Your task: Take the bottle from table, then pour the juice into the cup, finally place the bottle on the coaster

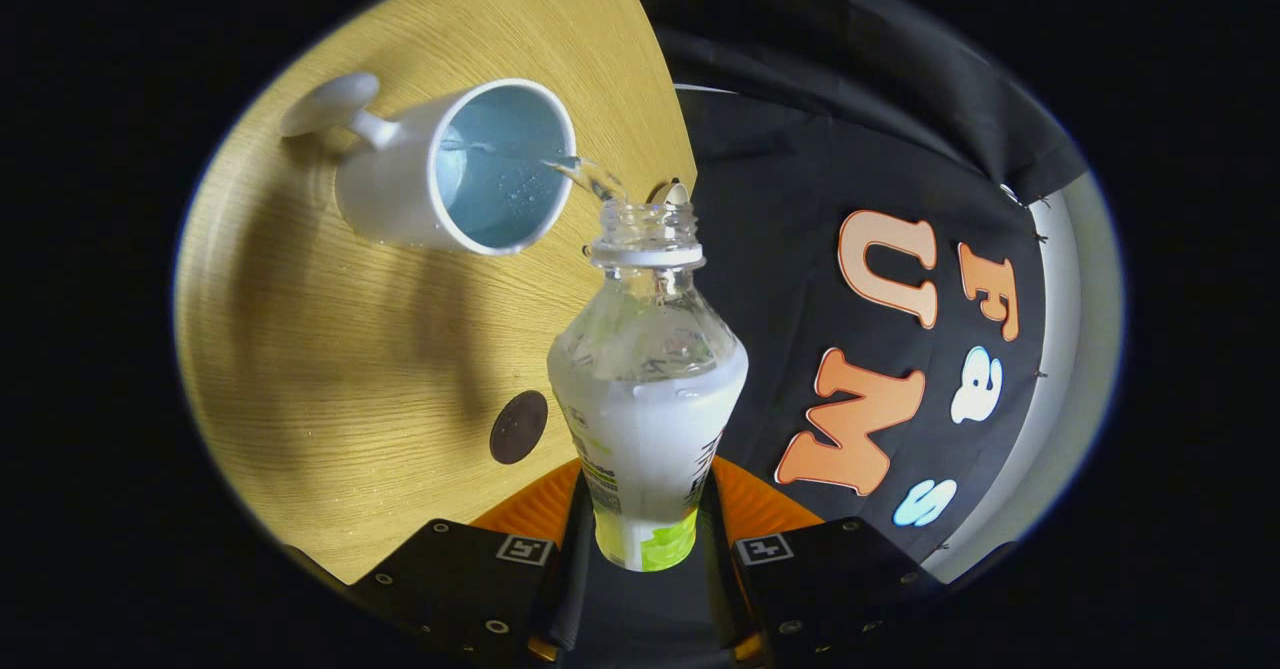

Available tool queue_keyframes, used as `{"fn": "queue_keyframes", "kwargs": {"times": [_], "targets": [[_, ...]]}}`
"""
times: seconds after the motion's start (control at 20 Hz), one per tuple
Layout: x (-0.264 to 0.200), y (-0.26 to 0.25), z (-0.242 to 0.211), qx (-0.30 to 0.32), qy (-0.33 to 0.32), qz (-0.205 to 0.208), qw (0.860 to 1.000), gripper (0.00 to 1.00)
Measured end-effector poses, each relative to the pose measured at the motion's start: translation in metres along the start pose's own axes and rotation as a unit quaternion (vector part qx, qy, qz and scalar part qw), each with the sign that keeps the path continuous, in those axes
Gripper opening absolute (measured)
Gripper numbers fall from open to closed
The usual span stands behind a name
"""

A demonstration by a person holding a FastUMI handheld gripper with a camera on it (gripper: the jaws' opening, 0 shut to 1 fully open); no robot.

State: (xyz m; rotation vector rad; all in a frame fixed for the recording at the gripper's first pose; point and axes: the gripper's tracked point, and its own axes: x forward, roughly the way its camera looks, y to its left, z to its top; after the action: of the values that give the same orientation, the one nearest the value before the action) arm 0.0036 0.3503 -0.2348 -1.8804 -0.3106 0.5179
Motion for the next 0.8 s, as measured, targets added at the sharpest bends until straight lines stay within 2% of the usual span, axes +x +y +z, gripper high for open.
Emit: {"fn": "queue_keyframes", "kwargs": {"times": [0.8], "targets": [[0.0004,-0.0040,-0.0002,-0.026,-0.002,-0.001,1.000,0.52]]}}
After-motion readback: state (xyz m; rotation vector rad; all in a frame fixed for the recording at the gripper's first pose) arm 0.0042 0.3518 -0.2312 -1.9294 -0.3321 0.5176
